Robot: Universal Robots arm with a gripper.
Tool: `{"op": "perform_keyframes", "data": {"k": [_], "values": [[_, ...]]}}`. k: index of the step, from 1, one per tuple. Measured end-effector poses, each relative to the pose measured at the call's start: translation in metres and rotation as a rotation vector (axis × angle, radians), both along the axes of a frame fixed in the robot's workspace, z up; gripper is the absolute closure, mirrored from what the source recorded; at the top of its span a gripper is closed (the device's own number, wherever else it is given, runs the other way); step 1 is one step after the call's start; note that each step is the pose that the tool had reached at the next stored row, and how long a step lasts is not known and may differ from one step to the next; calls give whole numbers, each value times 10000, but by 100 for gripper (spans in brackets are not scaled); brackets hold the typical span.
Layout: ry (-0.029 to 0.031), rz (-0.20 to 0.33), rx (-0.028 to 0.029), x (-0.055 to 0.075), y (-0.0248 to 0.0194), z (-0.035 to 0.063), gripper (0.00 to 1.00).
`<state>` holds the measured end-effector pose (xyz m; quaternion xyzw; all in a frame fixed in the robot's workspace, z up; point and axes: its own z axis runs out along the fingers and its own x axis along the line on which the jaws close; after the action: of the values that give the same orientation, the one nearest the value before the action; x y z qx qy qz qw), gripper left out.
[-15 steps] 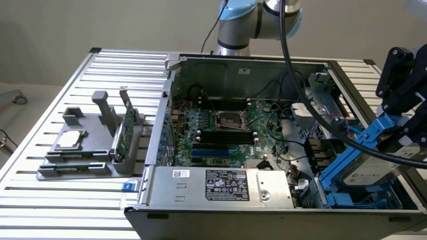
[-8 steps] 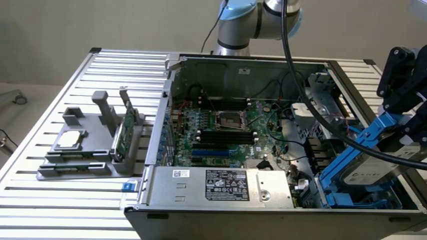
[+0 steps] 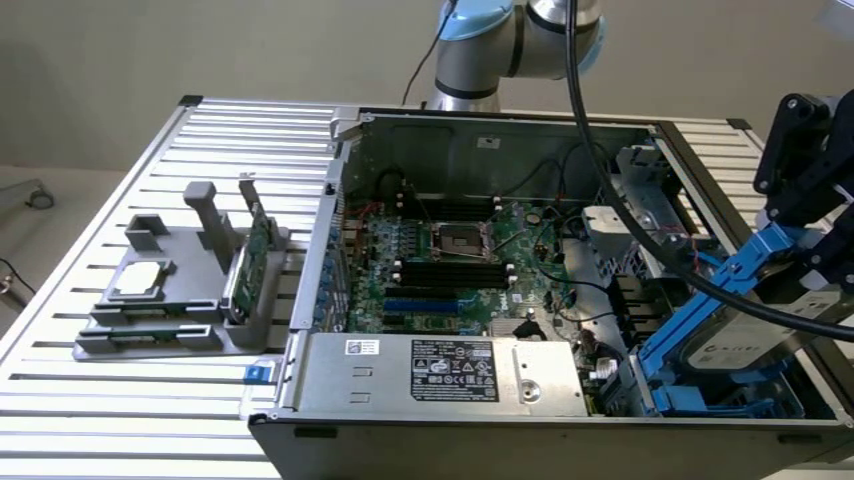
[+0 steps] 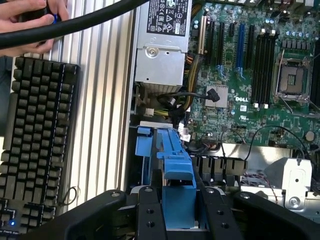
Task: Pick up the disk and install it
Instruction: 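Insert the disk into the insertion slot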
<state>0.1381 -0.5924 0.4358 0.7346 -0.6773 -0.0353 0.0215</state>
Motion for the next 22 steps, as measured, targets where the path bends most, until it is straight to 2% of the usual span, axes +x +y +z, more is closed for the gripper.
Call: {"op": "perform_keyframes", "data": {"k": [6, 16, 22], "values": [[-3, 207, 49, -6, -12, 0, 67], [-3, 409, 60, -27, -78, 8, 67], [-5, 445, 69, -48, -82, 13, 67]]}}
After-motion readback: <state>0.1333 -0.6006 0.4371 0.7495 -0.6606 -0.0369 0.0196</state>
